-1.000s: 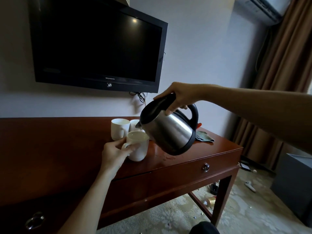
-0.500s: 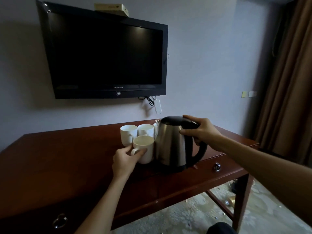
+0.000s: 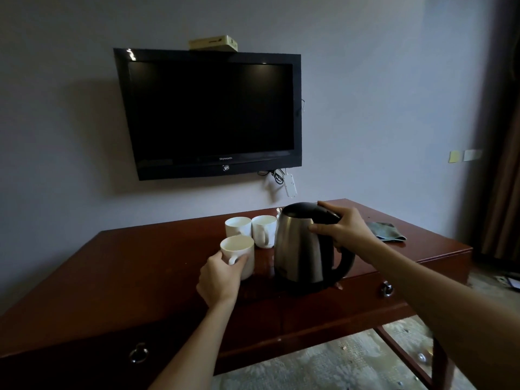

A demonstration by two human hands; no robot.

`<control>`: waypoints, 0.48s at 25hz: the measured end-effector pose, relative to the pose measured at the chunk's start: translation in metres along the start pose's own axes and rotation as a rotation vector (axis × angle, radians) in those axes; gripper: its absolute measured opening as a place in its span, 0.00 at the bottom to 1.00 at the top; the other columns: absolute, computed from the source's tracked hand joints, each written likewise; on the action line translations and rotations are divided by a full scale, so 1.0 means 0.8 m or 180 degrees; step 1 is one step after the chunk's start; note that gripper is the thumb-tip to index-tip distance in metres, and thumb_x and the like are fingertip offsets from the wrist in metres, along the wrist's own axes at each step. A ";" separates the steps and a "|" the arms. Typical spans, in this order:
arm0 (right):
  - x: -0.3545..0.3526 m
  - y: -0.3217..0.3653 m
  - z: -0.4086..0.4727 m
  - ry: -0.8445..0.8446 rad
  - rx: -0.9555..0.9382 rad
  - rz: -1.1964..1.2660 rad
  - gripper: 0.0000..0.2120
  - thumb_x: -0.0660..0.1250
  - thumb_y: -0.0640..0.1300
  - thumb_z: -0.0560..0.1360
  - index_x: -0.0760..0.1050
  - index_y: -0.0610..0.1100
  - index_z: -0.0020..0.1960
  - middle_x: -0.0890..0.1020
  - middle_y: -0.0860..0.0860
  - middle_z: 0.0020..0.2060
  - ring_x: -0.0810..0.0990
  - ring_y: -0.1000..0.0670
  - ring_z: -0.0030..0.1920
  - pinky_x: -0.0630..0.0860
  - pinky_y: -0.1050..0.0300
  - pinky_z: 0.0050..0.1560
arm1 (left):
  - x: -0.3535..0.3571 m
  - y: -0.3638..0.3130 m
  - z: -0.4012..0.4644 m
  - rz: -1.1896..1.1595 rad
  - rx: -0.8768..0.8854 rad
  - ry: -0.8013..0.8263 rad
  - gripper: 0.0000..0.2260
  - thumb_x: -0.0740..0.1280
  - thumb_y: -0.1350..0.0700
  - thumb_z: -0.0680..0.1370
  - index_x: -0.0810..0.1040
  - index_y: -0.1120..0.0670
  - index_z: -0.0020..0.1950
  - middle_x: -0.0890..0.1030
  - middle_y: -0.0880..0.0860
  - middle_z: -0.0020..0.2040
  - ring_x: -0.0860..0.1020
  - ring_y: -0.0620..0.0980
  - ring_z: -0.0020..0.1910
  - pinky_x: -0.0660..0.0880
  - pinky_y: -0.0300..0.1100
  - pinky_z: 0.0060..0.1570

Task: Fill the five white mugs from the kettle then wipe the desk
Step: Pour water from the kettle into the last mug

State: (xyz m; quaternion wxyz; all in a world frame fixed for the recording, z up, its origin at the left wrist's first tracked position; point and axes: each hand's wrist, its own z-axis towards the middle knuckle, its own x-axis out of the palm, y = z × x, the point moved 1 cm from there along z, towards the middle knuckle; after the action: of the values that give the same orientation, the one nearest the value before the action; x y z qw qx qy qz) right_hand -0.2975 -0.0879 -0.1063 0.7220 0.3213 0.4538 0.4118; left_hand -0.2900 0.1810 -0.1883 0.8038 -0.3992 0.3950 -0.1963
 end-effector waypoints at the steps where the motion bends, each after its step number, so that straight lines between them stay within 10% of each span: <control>1: 0.000 -0.001 0.001 -0.0003 0.0002 -0.0013 0.36 0.81 0.45 0.69 0.74 0.51 0.75 0.77 0.59 0.34 0.73 0.66 0.21 0.70 0.67 0.28 | -0.004 0.001 0.003 0.0068 -0.0088 -0.0088 0.18 0.76 0.39 0.71 0.85 0.50 0.54 0.87 0.52 0.50 0.84 0.58 0.53 0.74 0.46 0.45; 12: 0.002 0.002 -0.006 -0.0082 -0.0305 -0.0032 0.26 0.80 0.42 0.70 0.76 0.62 0.63 0.80 0.62 0.26 0.74 0.67 0.22 0.68 0.64 0.33 | 0.001 0.006 0.070 0.0214 -0.0759 -0.0363 0.23 0.76 0.44 0.74 0.81 0.60 0.60 0.83 0.61 0.58 0.81 0.63 0.59 0.76 0.53 0.52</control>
State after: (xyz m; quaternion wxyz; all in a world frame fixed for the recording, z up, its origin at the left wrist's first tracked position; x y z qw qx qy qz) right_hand -0.3016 -0.0853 -0.1075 0.7444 0.2894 0.4258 0.4253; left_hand -0.2449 0.2110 -0.1719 0.7779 -0.4890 0.3823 -0.0978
